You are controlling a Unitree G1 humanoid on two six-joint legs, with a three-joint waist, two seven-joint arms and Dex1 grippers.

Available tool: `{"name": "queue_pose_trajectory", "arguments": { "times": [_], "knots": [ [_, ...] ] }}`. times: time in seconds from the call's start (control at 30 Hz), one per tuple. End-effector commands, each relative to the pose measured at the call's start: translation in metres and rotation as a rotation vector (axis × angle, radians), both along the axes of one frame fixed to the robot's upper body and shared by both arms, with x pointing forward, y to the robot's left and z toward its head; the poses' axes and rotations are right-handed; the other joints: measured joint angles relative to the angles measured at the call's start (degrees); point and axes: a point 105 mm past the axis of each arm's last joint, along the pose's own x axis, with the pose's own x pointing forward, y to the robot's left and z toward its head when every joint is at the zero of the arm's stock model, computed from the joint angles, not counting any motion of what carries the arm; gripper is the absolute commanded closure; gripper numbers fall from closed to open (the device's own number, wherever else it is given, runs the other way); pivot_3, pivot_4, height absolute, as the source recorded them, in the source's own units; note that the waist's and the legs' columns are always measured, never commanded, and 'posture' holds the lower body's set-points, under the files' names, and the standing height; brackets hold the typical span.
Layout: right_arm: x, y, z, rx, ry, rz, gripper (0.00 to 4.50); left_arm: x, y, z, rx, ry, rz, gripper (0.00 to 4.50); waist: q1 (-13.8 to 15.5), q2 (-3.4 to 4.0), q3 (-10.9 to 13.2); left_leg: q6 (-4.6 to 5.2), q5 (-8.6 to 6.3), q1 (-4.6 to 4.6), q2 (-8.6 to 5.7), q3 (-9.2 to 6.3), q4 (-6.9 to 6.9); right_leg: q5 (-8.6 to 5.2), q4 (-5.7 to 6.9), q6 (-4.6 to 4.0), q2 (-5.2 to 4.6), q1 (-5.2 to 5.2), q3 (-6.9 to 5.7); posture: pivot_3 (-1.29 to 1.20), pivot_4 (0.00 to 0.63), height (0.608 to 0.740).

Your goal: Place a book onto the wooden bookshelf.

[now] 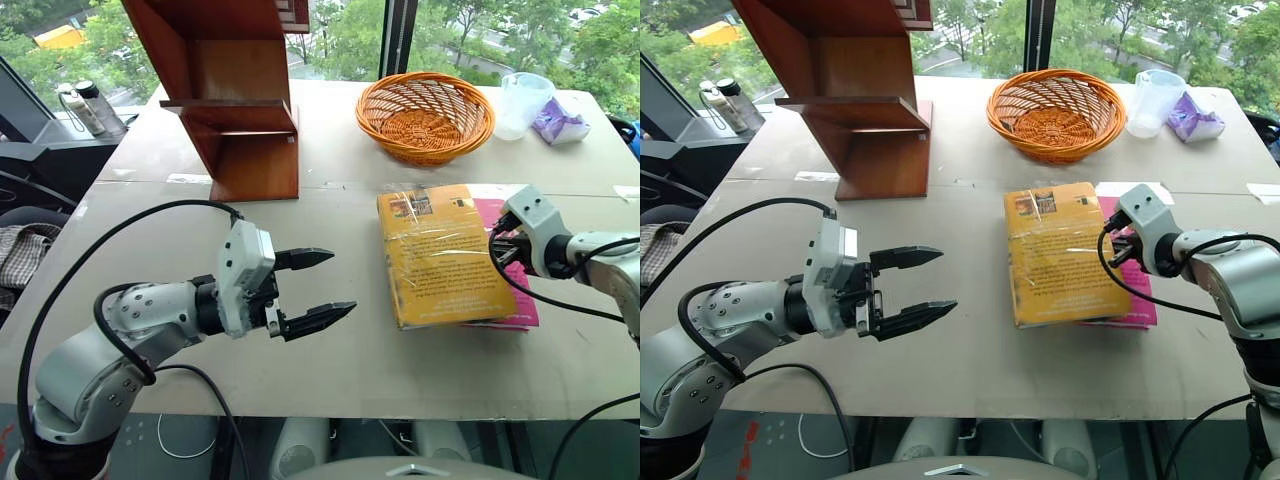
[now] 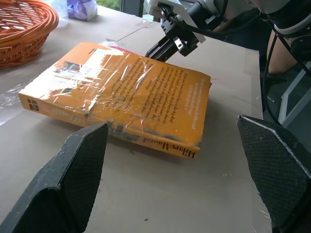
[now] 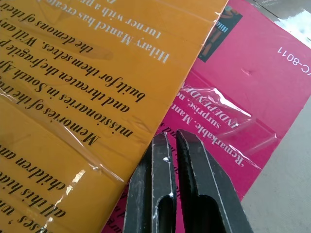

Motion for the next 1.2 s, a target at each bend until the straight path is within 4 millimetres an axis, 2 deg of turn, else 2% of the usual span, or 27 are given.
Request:
{"name": "queue_pose_trajectory", "arguments": {
  "times": [0.03, 0.13, 0.2, 0.3, 0.4, 0.5, 0.6, 0.83, 1.2],
  "knots": [
    [0.0, -0.016, 0.021, -0.022, -0.09, -0.04, 4.43, 0.001, 0.001, 0.0, -0.014, 0.006, 0.01, 0.13, 0.05, 0.0, 0.0, 0.0, 0.0, 0.0, 0.0, 0.0, 0.0, 0.0, 0.0, 0.0, -0.01, 0.0, 0.0, 0.0, 0.15, 0.733],
    [-0.012, -0.023, 0.04, 0.024, -0.202, 0.062, 4.43, 0.014, 0.001, -0.006, -0.111, 0.099, 0.095, 0.13, 0.31, 0.01, 0.0, 0.01, -0.01, 0.0, -0.02, 0.0, 0.0, 0.0, -0.01, 0.0, -0.02, 0.0, 0.0, 0.0, 0.15, 0.733],
    [-0.03, -0.029, 0.046, 0.059, -0.229, 0.142, 4.43, 0.017, 0.001, -0.015, -0.116, 0.181, 0.098, 0.13, 0.46, 0.0, 0.01, 0.05, -0.03, -0.01, -0.02, -0.05, 0.0, 0.03, -0.03, 0.1, -0.01, 0.05, -0.03, 0.0, 0.15, 0.733],
    [-0.064, -0.036, 0.052, 0.177, -0.266, 0.233, 3.14, 0.029, 0.002, -0.027, -0.124, 0.35, 0.134, 0.13, 0.62, -0.02, 0.0, 0.07, -0.04, 0.03, 0.0, -0.12, 0.0, 0.1, -0.04, 0.28, 0.03, 0.12, -0.09, 0.0, 0.15, 0.733],
    [-0.094, -0.044, 0.053, 0.234, -0.265, 0.302, 1.6, 0.038, 0.001, -0.03, -0.176, 0.523, 0.119, 0.13, 0.72, -0.02, 0.0, 0.09, -0.05, 0.08, 0.01, -0.19, 0.04, -0.02, 0.04, 0.49, 0.06, 0.16, -0.11, 0.0, 0.15, 0.733],
    [-0.116, -0.049, 0.06, 0.28, -0.262, 0.34, 0.13, 0.049, -0.003, -0.031, -0.232, 0.663, 0.11, 0.13, 0.29, -0.04, 0.01, 0.11, -0.05, 0.33, 0.02, -0.21, 0.08, -0.07, 0.06, 0.46, 0.06, 0.4, -0.11, 0.0, 0.15, 0.733],
    [-0.124, -0.056, 0.071, 0.322, -0.309, 0.331, 0.06, 0.065, -0.011, -0.043, -0.266, 0.843, 0.103, 0.13, -0.47, -0.14, 0.02, 0.11, -0.06, 0.56, 0.02, -0.16, 0.07, -0.15, 0.07, 0.31, 0.04, 0.58, -0.03, 0.0, 0.15, 0.733],
    [-0.123, -0.057, 0.072, 0.359, -0.33, 0.379, 0.06, 0.1, -0.043, -0.057, -0.275, 1.023, 0.128, 0.13, 0.28, -0.17, 0.03, 0.11, -0.06, 0.71, -0.06, -0.09, 0.04, -0.02, 0.1, 0.05, 0.01, 0.71, 0.1, 0.0, 0.15, 0.733],
    [-0.114, -0.05, 0.085, 0.334, -0.362, 0.471, 0.06, 0.117, -0.088, -0.073, -0.253, 1.099, 0.083, 0.13, 0.3, -0.17, 0.03, 0.12, -0.08, 0.67, -0.06, 0.0, -0.04, -0.02, 0.07, 0.01, -0.01, 0.61, 0.17, 0.0, 0.15, 0.733]
  ]
}}
